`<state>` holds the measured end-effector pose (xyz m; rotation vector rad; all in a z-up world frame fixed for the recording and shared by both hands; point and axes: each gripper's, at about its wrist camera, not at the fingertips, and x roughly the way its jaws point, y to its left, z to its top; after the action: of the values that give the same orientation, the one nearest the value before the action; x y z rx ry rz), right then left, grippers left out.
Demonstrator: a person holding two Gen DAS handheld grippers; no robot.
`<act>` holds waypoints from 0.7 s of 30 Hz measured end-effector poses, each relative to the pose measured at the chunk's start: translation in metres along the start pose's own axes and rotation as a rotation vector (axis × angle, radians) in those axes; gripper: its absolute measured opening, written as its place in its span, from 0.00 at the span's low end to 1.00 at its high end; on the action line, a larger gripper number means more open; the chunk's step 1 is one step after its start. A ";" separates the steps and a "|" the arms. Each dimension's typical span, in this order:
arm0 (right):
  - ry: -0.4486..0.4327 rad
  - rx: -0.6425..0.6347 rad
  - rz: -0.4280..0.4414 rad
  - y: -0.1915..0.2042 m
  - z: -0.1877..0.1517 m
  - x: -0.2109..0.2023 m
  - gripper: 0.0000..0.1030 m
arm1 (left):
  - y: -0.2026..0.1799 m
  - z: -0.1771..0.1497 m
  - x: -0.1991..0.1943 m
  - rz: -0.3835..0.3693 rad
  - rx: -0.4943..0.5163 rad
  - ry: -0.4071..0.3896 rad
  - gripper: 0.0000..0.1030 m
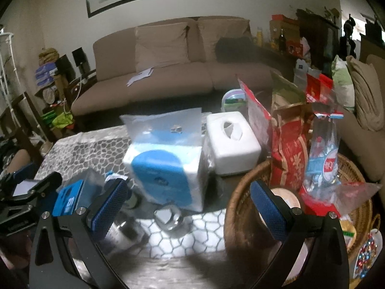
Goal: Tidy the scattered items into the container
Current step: 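Close the left tool on the tissue pack's plastic handle loop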
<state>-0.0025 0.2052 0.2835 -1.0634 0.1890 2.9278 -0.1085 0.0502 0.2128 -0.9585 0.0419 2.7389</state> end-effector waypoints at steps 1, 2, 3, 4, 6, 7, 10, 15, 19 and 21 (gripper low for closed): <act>0.001 0.004 -0.002 -0.003 0.003 0.006 1.00 | -0.004 0.004 0.009 -0.007 0.008 0.001 1.00; 0.002 0.006 -0.002 -0.005 0.005 0.010 1.00 | -0.007 0.006 0.013 -0.010 0.014 0.001 1.00; 0.003 0.008 -0.003 -0.007 0.008 0.016 1.00 | -0.011 0.010 0.020 -0.013 0.021 0.001 1.00; 0.002 0.010 -0.004 -0.009 0.010 0.021 1.00 | -0.013 0.012 0.024 -0.018 0.023 -0.002 1.00; 0.002 0.005 0.000 -0.010 0.013 0.031 1.00 | -0.019 0.018 0.035 -0.032 0.024 -0.008 1.00; 0.005 -0.002 0.001 -0.010 0.015 0.036 1.00 | -0.021 0.020 0.039 -0.035 0.023 -0.008 1.00; 0.013 -0.027 -0.002 -0.009 0.019 0.049 1.00 | -0.027 0.025 0.054 -0.051 0.030 -0.004 1.00; 0.011 -0.036 -0.006 -0.013 0.026 0.066 1.00 | -0.029 0.031 0.076 -0.052 0.015 0.004 1.00; 0.004 -0.053 -0.009 -0.018 0.030 0.074 1.00 | -0.027 0.035 0.083 -0.085 0.007 -0.014 1.00; 0.008 -0.058 -0.002 -0.021 0.032 0.078 1.00 | -0.029 0.039 0.087 -0.085 0.026 -0.015 1.00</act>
<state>-0.0818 0.2286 0.2554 -1.0815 0.1036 2.9448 -0.1915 0.1008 0.1904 -0.9115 0.0335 2.6612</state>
